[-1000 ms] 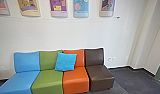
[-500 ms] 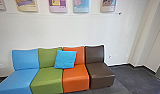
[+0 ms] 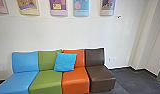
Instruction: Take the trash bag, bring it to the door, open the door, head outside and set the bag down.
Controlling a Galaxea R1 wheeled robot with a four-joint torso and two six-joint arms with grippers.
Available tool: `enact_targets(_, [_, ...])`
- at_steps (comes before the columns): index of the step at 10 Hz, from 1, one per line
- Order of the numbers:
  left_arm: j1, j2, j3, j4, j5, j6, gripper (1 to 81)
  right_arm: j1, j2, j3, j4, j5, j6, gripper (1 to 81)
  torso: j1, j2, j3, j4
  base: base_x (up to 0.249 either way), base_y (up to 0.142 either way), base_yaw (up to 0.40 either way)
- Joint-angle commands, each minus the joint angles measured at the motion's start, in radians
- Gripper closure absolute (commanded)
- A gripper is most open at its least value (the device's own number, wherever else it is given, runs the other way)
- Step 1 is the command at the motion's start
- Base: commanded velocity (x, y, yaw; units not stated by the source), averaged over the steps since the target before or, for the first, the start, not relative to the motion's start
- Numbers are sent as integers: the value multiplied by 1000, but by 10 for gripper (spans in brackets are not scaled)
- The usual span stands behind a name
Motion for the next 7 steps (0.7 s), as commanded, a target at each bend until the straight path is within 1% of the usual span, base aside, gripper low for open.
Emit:
enact_targets(1, [-86, -36, 8, -11, 40, -2, 10, 65, -24, 25, 4, -84, -5, 10, 61, -94, 0, 0, 0, 0, 0])
enact_targets(4, [-86, -34, 8, -10, 32, -2, 10, 64, -28, 22, 1, -97, -3, 10, 131, -207, 0, 0, 0, 0, 0])
enact_targets(6, [-89, -29, 9, -7, 31, -2, 10, 67, -28, 25, 1, -117, -3, 10, 177, -281, 0, 0, 0, 0, 0])
enact_targets(7, [-95, -29, 9, -7, 31, 0, 10, 67, -29, 23, 1, -117, -3, 10, 198, -315, -27, 0, 0, 0, 0])
